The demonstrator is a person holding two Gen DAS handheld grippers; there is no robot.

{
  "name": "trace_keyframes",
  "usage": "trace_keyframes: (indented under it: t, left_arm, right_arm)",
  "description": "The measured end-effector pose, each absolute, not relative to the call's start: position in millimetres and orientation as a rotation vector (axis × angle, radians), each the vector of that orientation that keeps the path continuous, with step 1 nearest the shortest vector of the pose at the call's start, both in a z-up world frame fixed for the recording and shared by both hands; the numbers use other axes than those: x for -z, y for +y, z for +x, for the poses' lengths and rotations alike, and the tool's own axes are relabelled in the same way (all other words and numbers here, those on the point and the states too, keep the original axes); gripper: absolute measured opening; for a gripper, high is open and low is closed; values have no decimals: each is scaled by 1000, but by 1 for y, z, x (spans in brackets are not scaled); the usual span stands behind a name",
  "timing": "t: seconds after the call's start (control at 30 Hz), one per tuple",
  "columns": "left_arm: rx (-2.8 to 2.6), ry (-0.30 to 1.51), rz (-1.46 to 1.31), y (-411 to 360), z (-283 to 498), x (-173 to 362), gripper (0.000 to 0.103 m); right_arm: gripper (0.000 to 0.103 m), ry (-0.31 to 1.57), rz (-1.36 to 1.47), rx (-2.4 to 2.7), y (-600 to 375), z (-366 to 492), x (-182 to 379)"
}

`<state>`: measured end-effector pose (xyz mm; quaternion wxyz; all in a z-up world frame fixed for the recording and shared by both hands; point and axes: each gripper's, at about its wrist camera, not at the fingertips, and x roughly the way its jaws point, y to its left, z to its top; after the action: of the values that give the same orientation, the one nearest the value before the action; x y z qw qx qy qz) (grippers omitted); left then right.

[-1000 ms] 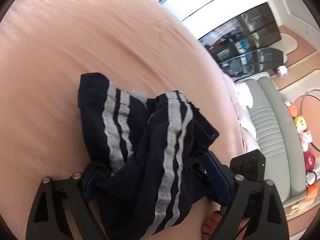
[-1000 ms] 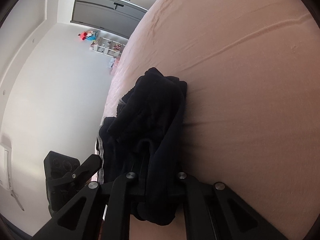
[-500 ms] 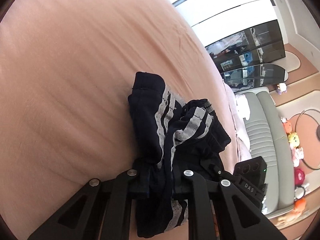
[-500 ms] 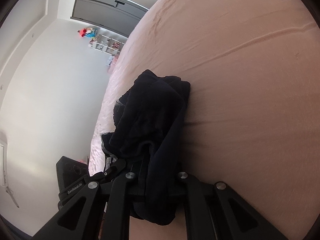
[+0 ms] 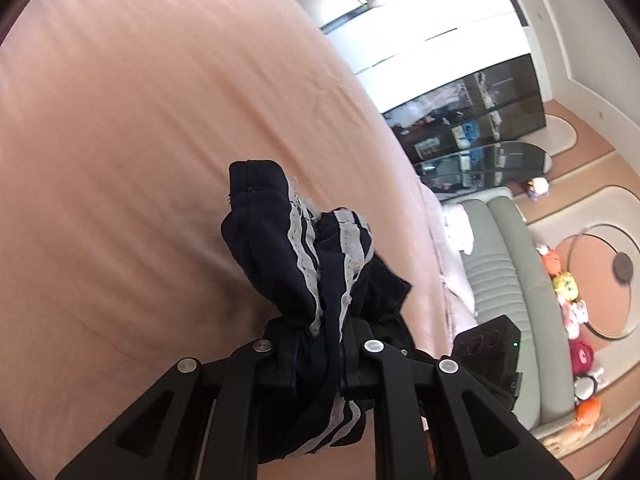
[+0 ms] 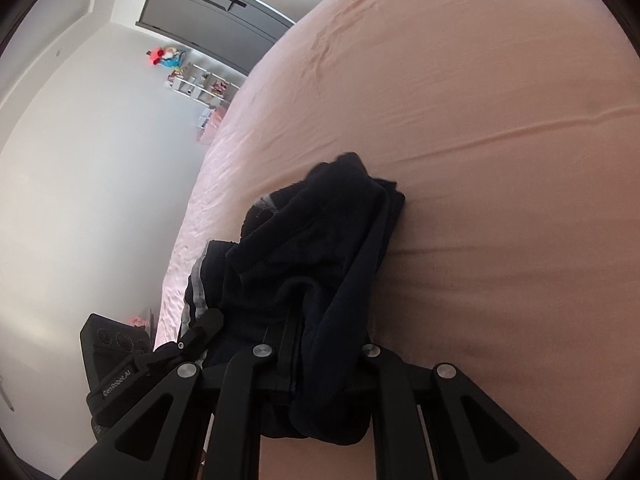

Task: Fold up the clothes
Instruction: 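Lift the folded shorts bundle off the bed with both grippers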

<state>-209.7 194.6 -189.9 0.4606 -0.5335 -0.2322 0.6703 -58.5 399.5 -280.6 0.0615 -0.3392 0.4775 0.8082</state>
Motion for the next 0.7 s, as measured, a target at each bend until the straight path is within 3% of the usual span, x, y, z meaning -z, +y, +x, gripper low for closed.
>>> trace_keyframes:
  t: [0.23, 0.7]
  left_arm:
    - [-1623, -556, -1305, 201, -194, 155, 11]
    - [-1557, -476, -1123, 195, -120, 32, 11]
  right_arm:
    - [9, 1384, -1004, -2469, 404, -24, 241]
    - [9, 1301, -870, -2509, 383, 107, 105]
